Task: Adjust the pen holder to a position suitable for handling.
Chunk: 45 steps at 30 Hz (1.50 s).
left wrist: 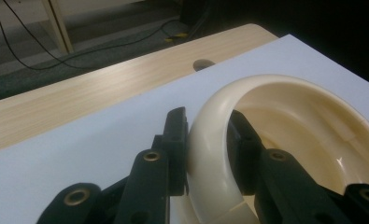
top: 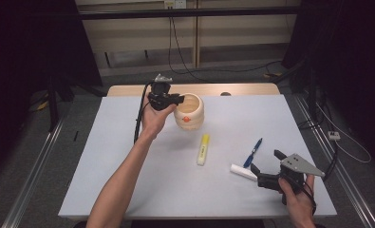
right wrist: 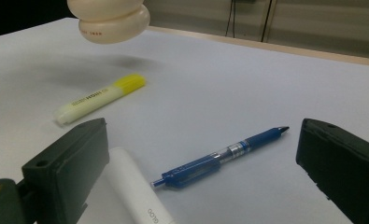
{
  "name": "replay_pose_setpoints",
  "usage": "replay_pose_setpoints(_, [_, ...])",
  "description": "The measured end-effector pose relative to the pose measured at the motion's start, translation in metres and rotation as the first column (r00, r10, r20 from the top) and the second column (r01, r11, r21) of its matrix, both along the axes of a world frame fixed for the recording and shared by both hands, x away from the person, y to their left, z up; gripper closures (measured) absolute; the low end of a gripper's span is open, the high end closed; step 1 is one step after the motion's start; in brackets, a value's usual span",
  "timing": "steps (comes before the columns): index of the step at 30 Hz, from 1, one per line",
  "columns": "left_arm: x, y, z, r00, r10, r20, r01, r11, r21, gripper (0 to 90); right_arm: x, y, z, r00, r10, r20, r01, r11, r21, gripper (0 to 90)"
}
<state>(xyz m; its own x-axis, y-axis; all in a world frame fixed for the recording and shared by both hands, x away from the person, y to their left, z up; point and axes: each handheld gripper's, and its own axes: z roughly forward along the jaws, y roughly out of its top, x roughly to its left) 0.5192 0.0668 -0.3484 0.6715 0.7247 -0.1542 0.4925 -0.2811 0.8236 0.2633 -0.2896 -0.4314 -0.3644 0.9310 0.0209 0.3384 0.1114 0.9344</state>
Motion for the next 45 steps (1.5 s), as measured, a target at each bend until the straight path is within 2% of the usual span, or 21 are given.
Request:
replay_pose_setpoints(3, [-0.005, 0.003, 0.003, 0.9999, -0.009, 0.009, 0.009, 0.9999, 0.012, 72.9, 0.0, 0.0, 0.0, 1.0, -0.001, 0.001, 0.001, 1.0, -0.001, 2.4])
replay_pose_setpoints(4, [-0.007, 0.003, 0.004, 1.0, 0.003, 0.007, -0.003, 1.0, 0.0, 72.9, 0.0, 0.0, 0.0, 1.0, 0.0, 0.0, 0.0, 1.0, -0.001, 2.4])
replay_pose_setpoints(5, [-0.008, 0.005, 0.005, 0.9999, -0.007, 0.01, 0.006, 0.9998, 0.021, 72.9, 0.0, 0.0, 0.0, 1.0, 0.0, 0.0, 0.0, 1.0, -0.001, 2.4])
replay_pose_setpoints(7, [-0.011, 0.006, 0.006, 0.9999, 0.001, 0.012, -0.001, 1.0, 0.004, 72.8, 0.0, 0.0, 0.0, 1.0, -0.003, -0.001, 0.003, 1.0, -0.003, 2.4])
replay_pose_setpoints(8, [-0.013, 0.008, 0.007, 0.9999, -0.005, 0.011, 0.005, 0.9999, 0.016, 72.8, 0.0, 0.0, 0.0, 1.0, -0.003, -0.002, 0.003, 1.0, -0.003, 2.4])
replay_pose_setpoints(10, [-0.016, 0.009, 0.006, 0.9999, 0.01, 0.01, -0.009, 0.9999, -0.005, 72.9, 0.0, 0.0, 0.0, 1.0, -0.002, -0.002, 0.002, 1.0, -0.002, 2.4])
replay_pose_setpoints(12, [-0.02, 0.01, 0.006, 0.9999, 0.007, 0.008, -0.007, 1.0, -0.006, 72.9, 0.001, 0.0, 0.0, 1.0, -0.004, -0.004, 0.004, 1.0, -0.002, 2.4])
replay_pose_setpoints(13, [-0.021, 0.012, 0.006, 0.9999, -0.004, 0.015, 0.004, 0.9998, 0.021, 72.9, 0.001, 0.0, 0.0, 1.0, -0.004, -0.003, 0.004, 1.0, -0.002, 2.4])
replay_pose_setpoints(18, [-0.03, 0.018, 0.004, 1.0, 0.003, 0.008, -0.003, 0.9999, 0.01, 72.7, 0.001, 0.0, 0.0, 1.0, -0.003, -0.003, 0.003, 1.0, -0.003, 2.4])
replay_pose_setpoints(20, [-0.033, 0.022, 0.003, 1.0, -0.004, 0.005, 0.004, 0.9998, 0.022, 72.8, 0.001, 0.001, 0.0, 1.0, -0.004, -0.005, 0.003, 1.0, -0.003, 2.4])
replay_pose_setpoints(21, [-0.036, 0.022, 0.003, 1.0, 0.008, 0.003, -0.008, 1.0, 0.005, 72.8, 0.001, 0.001, 0.0, 1.0, -0.004, -0.005, 0.004, 1.0, -0.003, 2.4])
replay_pose_setpoints(24, [-0.042, 0.028, 0.003, 0.9999, 0.012, 0.0, -0.012, 0.9998, 0.015, 72.7, 0.001, 0.0, 0.0, 1.0, -0.004, -0.003, 0.004, 1.0, -0.004, 2.4])
replay_pose_setpoints(25, [-0.044, 0.029, 0.002, 0.9997, 0.023, -0.004, -0.023, 0.9997, -0.003, 72.7, 0.001, 0.0, 0.0, 1.0, -0.004, -0.003, 0.004, 1.0, -0.004, 2.4])
replay_pose_setpoints(26, [-0.046, 0.032, 0.003, 0.9999, 0.014, -0.005, -0.014, 0.9999, 0.003, 72.7, 0.001, 0.0, 0.0, 1.0, -0.004, -0.003, 0.004, 1.0, -0.004, 2.4])
replay_pose_setpoints(27, [-0.048, 0.033, 0.002, 0.9997, 0.022, -0.008, -0.023, 0.9996, -0.018, 72.7, 0.001, 0.0, 0.0, 1.0, -0.004, -0.003, 0.004, 1.0, -0.004, 2.4])
replay_pose_setpoints(29, [-0.052, 0.036, 0.003, 0.9998, 0.018, -0.013, -0.018, 0.9995, -0.026, 72.7, 0.001, 0.001, 0.0, 1.0, -0.005, -0.004, 0.005, 1.0, -0.005, 2.4])
replay_pose_setpoints(35, [-0.061, 0.045, 0.005, 0.9995, 0.032, 0.005, -0.032, 0.9995, -0.01, 72.6, 0.001, 0.001, -0.001, 1.0, -0.007, -0.004, 0.007, 1.0, -0.006, 2.4])
replay_pose_setpoints(39, [-0.069, 0.05, 0.004, 0.9989, 0.047, -0.005, -0.047, 0.9989, -0.004, 72.6, 0.001, 0.001, -0.001, 1.0, -0.007, -0.006, 0.007, 0.9999, -0.007, 2.4])
replay_pose_setpoints(40, [-0.071, 0.05, 0.003, 0.9984, 0.056, -0.011, -0.056, 0.9982, -0.02, 72.5, 0.001, 0.001, -0.001, 1.0, -0.008, -0.005, 0.008, 0.9999, -0.009, 2.4])
replay_pose_setpoints(45, [-0.08, 0.055, -0.003, 0.9968, 0.074, -0.03, -0.074, 0.9972, -0.004, 72.5, 0.001, 0.001, -0.001, 1.0, -0.008, -0.006, 0.008, 0.9999, -0.008, 2.4])
